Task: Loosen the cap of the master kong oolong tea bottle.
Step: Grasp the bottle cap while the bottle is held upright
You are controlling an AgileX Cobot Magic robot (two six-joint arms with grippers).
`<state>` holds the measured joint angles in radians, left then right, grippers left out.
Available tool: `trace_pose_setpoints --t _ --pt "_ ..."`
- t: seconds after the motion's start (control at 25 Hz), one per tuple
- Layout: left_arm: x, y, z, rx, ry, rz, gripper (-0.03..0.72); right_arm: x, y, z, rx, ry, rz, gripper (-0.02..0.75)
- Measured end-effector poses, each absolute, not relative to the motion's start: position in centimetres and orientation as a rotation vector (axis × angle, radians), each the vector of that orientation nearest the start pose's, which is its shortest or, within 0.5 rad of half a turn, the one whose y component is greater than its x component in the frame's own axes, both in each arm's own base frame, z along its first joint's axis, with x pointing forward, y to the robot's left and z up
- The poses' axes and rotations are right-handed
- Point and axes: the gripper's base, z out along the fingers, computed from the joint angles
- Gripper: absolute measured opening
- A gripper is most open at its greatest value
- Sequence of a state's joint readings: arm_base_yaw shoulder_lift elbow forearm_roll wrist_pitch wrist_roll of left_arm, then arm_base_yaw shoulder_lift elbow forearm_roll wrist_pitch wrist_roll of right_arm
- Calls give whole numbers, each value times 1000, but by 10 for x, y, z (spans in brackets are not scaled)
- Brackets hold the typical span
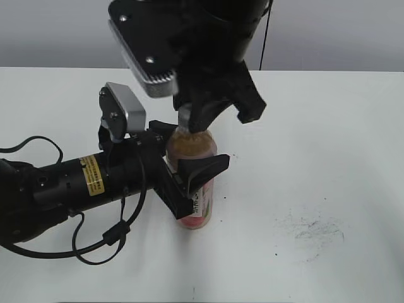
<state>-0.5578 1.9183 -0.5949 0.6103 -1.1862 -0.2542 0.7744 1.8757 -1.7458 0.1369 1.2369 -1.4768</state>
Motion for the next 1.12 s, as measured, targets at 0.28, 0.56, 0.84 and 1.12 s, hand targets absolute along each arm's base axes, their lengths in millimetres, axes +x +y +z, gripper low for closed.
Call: trace_pose_setpoints --t 0.28,0.56,0.84,1.12 --pt "239 -206 136 886 1516 -883 447 277 288 306 -2809 322 -115 273" --pt "239 -206 136 882 1517 -882 447 277 288 307 -2832 -215 -204 273" --pt "240 -206 136 878 1520 -882 447 278 288 307 -2813 -444 -243 273" --pt "240 -206 136 877 1520 -882 447 278 288 307 -2810 -460 -246 273"
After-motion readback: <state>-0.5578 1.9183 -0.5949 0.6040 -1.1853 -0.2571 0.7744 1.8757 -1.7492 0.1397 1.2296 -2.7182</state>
